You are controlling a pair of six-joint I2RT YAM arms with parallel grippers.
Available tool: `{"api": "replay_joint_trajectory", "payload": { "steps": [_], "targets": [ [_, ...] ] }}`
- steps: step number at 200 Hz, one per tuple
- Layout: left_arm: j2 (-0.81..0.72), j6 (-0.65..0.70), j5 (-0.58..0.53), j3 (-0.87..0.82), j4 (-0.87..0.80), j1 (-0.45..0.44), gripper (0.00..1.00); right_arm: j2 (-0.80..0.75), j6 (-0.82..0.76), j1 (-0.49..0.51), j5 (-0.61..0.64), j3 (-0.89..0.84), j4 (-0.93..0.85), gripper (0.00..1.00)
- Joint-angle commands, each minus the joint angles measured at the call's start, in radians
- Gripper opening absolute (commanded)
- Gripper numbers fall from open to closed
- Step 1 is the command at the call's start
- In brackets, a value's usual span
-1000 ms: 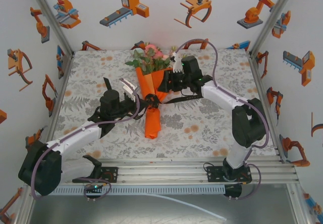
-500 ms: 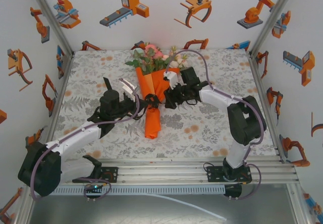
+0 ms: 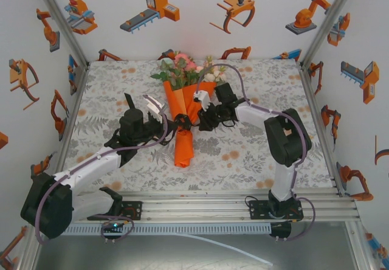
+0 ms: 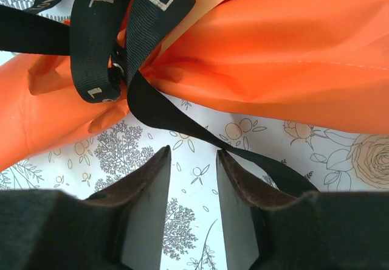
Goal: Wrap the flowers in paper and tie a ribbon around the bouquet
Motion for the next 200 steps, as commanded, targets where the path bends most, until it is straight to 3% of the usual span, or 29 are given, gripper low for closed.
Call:
{"api": "replay_joint_trajectory", "payload": {
  "steps": [1, 28, 86, 129, 169, 200],
  "targets": [
    [-0.014, 0.005, 0.004, -0.005, 0.011, -0.005, 0.0, -0.082, -0.03, -0.01, -0.038, -0.039, 0.058, 0.51],
    [-0.012, -0.001, 0.008, -0.005, 0.017, -0.004, 0.0, -0.07, -0.1, -0.013, -0.077, -0.054, 0.092, 0.59],
    [-0.014, 0.005, 0.002, -0.003, 0.009, -0.004, 0.0, -0.007, -0.125, -0.013, -0.137, -0.044, 0.165, 0.6],
    [-0.001, 0.001, 0.009, 0.001, 0.018, -0.004, 0.0, 0.016, -0.119, -0.014, -0.175, -0.021, 0.117, 0.43],
    [0.001, 0.001, 0.008, 0.002, 0.018, -0.004, 0.0, -0.016, -0.104, -0.016, -0.197, -0.034, 0.109, 0.0],
    [-0.005, 0.007, 0.003, -0.004, 0.016, -0.004, 0.0, -0.072, -0.066, -0.017, -0.202, -0.074, 0.133, 0.0]
  ]
}}
